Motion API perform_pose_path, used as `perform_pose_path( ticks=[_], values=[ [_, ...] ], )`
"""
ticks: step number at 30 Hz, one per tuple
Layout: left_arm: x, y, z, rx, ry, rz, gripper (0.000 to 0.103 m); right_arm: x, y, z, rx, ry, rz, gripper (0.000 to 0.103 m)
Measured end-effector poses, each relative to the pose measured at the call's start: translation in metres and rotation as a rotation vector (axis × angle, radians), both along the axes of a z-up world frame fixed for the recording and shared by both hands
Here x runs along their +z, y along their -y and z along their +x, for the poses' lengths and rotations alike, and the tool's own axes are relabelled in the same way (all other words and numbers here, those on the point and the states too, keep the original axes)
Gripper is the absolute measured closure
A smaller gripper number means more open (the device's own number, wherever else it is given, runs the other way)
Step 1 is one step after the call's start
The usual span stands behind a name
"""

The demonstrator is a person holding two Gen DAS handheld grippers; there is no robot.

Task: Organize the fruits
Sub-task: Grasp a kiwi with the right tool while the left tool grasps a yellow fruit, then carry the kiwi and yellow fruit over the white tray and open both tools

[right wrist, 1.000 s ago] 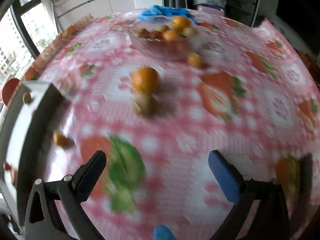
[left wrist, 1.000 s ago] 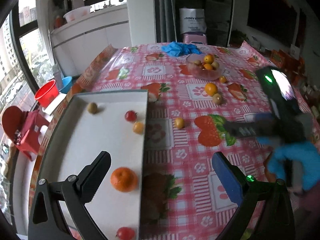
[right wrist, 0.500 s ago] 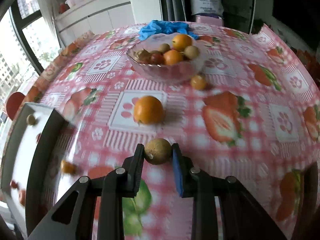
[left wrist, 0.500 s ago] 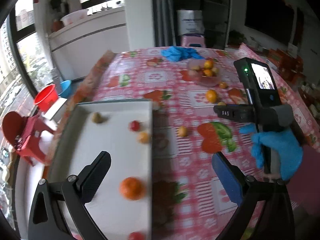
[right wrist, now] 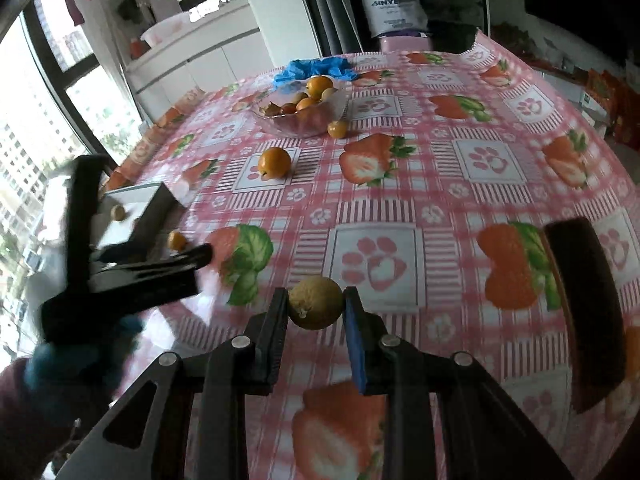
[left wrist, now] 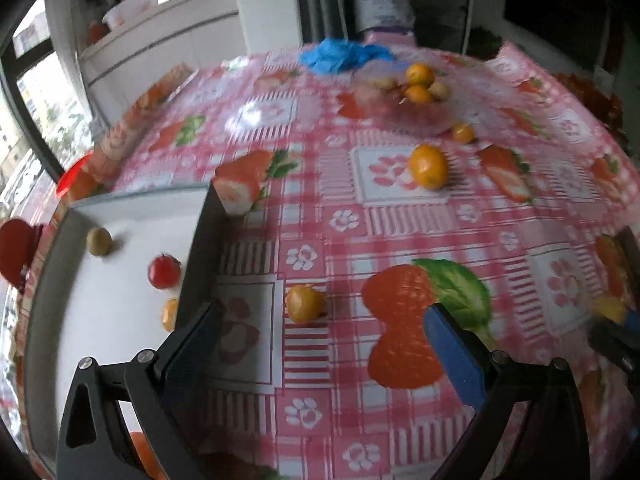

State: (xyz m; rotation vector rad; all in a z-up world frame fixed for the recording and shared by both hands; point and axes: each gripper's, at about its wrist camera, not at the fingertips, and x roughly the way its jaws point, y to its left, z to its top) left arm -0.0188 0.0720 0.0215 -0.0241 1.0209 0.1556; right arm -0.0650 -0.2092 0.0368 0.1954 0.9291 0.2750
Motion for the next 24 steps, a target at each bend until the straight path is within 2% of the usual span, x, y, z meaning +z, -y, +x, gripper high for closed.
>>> perform_pose_path(
  ticks=[3,5,6,7,8,9,12,17,24],
  values=[
    [-0.011,-0.007,0.004,0.024,-0.014,-0.053,0.013,0.005,-0.004,-0.009,0.013,0.022,-0.012,0.073],
    [-0.009,-0.008,0.004,0.032,-0.005,-0.070,0.027,0.006,-0.005,-0.013,0.019,0.025,-0.007,0.073],
    [-0.008,-0.007,0.004,0.028,0.000,-0.065,0.040,0.006,-0.006,-0.015,0.022,0.024,-0.003,0.073],
    [-0.006,-0.006,0.005,0.014,0.003,-0.076,0.060,0.006,-0.008,-0.017,0.025,0.024,0.000,0.073],
    [-0.004,-0.004,0.005,0.006,0.003,-0.073,0.068,0.005,-0.008,-0.018,0.029,0.023,0.000,0.073],
    [-0.004,-0.003,0.005,-0.004,0.002,-0.077,0.083,0.005,-0.009,-0.020,0.033,0.022,0.001,0.073],
    [0.000,-0.005,-0.003,-0.018,-0.005,-0.134,0.083,0.005,-0.011,-0.024,0.041,0.020,-0.004,0.073],
    [0.019,-0.013,-0.033,-0.036,0.040,-0.218,0.083,0.005,-0.015,-0.026,0.047,0.013,-0.007,0.073],
    [0.060,-0.033,-0.068,-0.046,0.126,-0.230,0.083,0.009,-0.043,-0.024,0.092,0.005,-0.002,0.073]
  ],
)
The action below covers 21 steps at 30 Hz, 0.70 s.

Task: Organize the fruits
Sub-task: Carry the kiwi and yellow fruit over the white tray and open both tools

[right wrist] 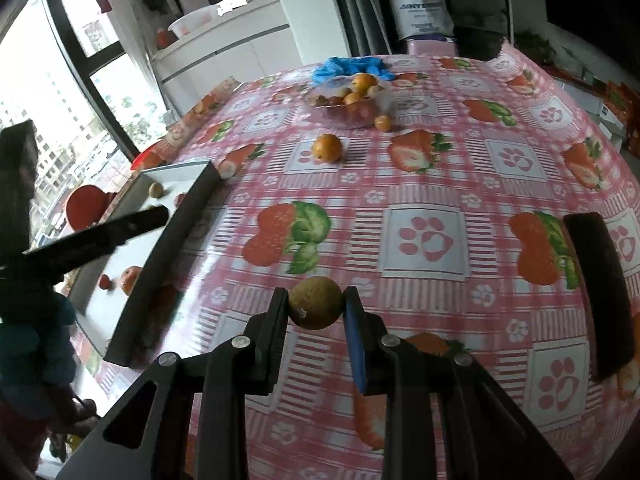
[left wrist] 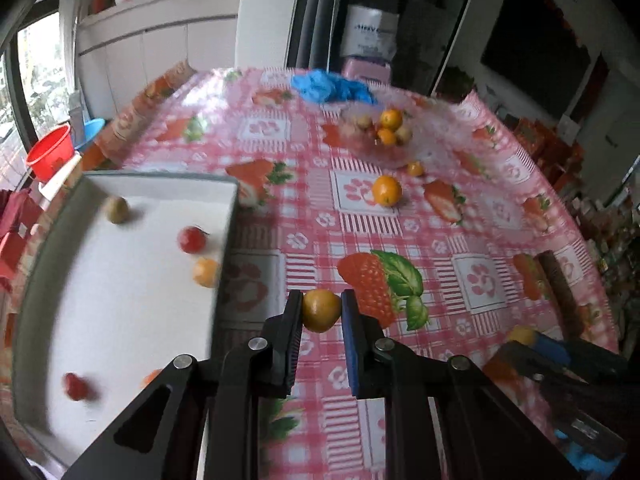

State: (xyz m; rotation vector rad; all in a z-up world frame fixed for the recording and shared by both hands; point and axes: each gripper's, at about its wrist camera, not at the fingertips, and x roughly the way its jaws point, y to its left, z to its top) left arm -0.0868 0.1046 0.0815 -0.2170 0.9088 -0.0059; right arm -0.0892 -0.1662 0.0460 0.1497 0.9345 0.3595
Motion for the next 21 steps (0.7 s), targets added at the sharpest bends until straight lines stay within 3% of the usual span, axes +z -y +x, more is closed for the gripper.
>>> perform_pose_path(
  ticks=[8,21],
  values=[
    [0.022,-0.044,-0.029,0.064,0.061,0.075,0.083,0.010,-0.055,0.007,0.095,-0.005,-0.008,0.073],
    [-0.015,-0.123,-0.063,0.235,0.006,0.102,0.083,0.016,-0.172,0.025,0.274,-0.019,-0.042,0.073]
  ],
)
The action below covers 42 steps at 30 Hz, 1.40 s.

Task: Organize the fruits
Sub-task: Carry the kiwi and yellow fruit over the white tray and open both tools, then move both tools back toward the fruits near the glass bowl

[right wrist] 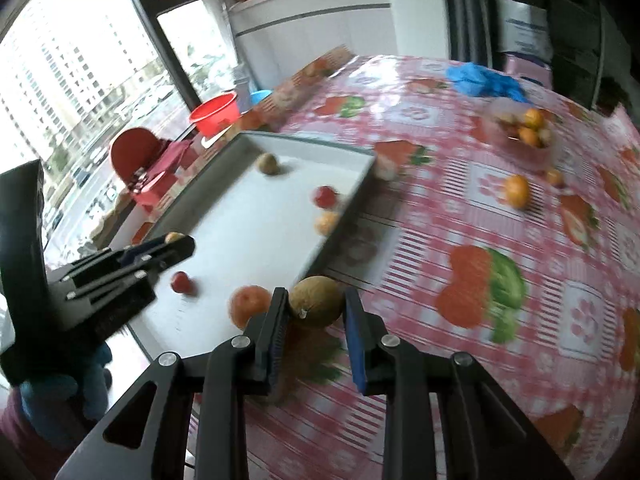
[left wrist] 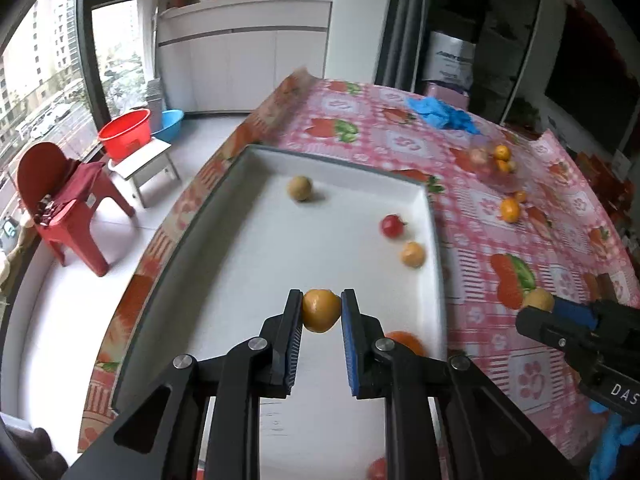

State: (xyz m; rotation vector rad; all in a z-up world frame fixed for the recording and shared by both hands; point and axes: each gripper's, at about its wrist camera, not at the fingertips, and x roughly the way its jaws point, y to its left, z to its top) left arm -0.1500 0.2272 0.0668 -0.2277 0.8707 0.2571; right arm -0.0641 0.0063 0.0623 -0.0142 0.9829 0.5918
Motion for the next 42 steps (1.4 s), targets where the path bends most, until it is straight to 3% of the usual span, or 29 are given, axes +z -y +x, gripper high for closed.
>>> perform_pose_path(
  ticks=[6,18,29,30,33,34,38,42],
  values=[
    [-0.010,-0.015,-0.003,0.023,-0.013,-0.011,0.083,-0.010,-0.036,0.008,0.040,-0.002,-0.047,0.073],
    [-0.024,-0.022,0.001,0.032,-0.028,-0.007,0.083,-0.019,-0.056,0.015,0.088,0.012,-0.132,0.073],
    [-0.030,-0.018,0.004,0.046,-0.063,0.035,0.083,-0.012,-0.055,0.016,0.083,0.043,-0.133,0.048],
    [-0.031,-0.017,0.004,0.046,-0.069,0.036,0.077,-0.011,-0.052,0.017,0.073,0.053,-0.137,0.048],
    [-0.030,-0.019,0.000,0.095,-0.065,0.071,0.027,-0.006,-0.041,0.021,0.042,0.058,-0.124,0.026],
    [-0.027,-0.022,-0.003,0.121,-0.045,0.084,0.019,-0.005,-0.038,0.021,0.033,0.065,-0.126,0.020],
    [-0.022,-0.024,-0.004,0.110,-0.032,0.039,0.019,0.003,-0.026,0.024,-0.002,0.114,-0.165,0.016],
    [-0.016,-0.012,0.001,0.088,-0.031,0.069,0.019,0.009,-0.010,0.027,-0.023,0.125,-0.159,0.011]
  ],
)
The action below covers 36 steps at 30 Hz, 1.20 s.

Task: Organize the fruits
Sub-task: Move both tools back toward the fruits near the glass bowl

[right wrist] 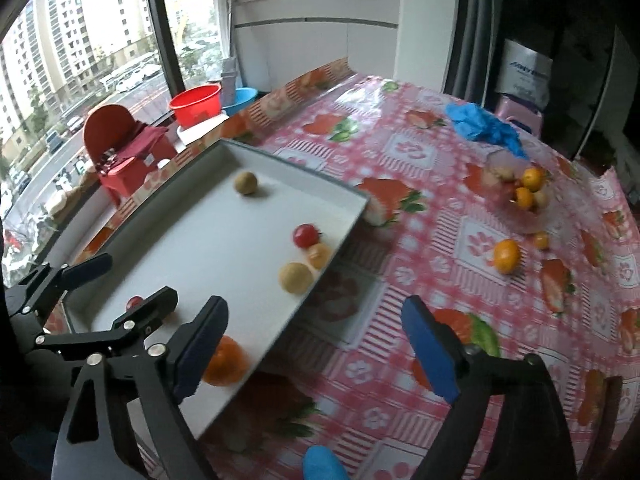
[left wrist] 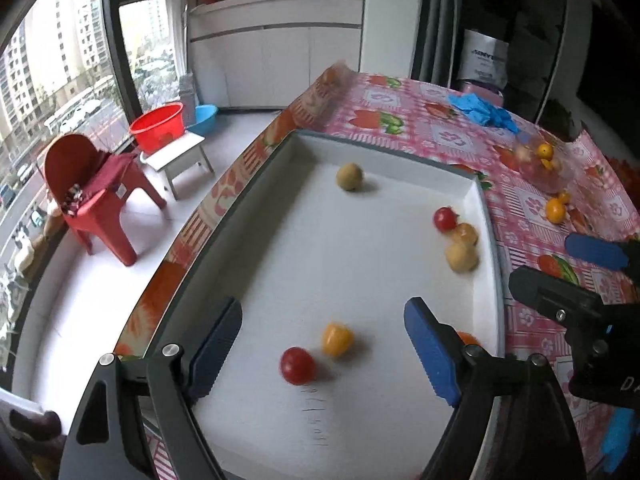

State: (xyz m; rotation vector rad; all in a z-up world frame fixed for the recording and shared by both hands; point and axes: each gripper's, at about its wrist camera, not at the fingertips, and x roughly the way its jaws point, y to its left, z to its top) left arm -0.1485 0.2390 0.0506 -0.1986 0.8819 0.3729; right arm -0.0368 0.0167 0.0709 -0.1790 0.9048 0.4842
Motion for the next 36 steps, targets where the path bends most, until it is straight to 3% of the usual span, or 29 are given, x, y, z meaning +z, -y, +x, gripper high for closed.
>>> perform_pose_path(
  ticks=[12,26,29,36],
  values=[
    [0.027,0.050,0.021,-0.097,0.013,0.056,0.019,0.011,0.056,0.010,-0.079,0.014,0.045,0.011],
    [0.032,0.109,0.048,-0.192,-0.026,0.116,0.019,0.015,0.118,0.018,-0.173,0.043,0.074,0.011],
    [0.033,0.121,0.053,-0.212,-0.036,0.116,0.019,-0.001,0.152,0.023,-0.244,0.005,0.077,0.011],
    [0.039,0.153,0.073,-0.285,-0.045,0.092,0.019,-0.062,0.238,0.018,-0.434,-0.116,-0.022,0.011]
  ],
)
